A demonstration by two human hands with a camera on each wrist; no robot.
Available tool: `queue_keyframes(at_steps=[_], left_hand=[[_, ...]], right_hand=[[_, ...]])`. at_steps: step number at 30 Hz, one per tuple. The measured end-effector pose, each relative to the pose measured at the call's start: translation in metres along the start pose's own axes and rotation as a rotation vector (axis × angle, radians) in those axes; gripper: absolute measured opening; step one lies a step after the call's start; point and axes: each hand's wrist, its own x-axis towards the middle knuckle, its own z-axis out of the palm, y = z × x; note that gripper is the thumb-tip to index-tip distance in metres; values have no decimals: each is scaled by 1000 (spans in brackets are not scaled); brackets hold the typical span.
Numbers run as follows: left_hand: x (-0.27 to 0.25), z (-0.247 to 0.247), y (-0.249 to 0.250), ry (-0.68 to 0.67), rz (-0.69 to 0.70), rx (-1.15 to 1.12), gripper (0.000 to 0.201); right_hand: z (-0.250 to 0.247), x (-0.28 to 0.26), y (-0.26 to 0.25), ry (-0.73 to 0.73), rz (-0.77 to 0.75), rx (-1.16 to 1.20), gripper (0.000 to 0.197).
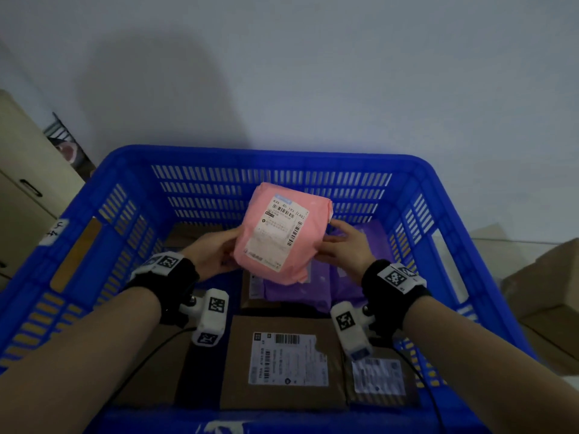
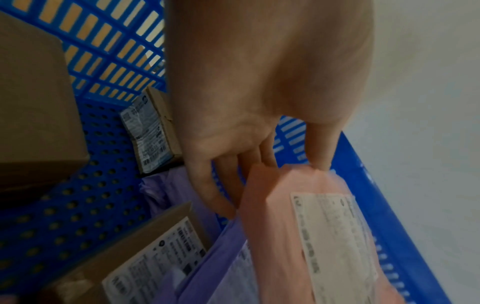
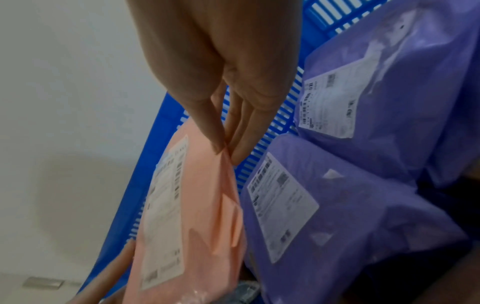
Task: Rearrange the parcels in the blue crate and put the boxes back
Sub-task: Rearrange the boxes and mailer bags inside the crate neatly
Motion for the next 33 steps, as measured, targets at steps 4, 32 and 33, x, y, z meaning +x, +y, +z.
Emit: queue_keyframes(at_steps=[4, 32, 33], left_hand=[[15, 14, -7, 12, -18, 64, 10], [109, -87, 4, 0, 261, 1376, 44], [113, -87, 3, -9, 278, 1387, 43]], right_hand=[[-18, 9, 1, 4, 79, -93, 56], [129, 81, -9, -240, -44, -1163, 63], [143, 89, -1, -273, -26, -1196, 62]])
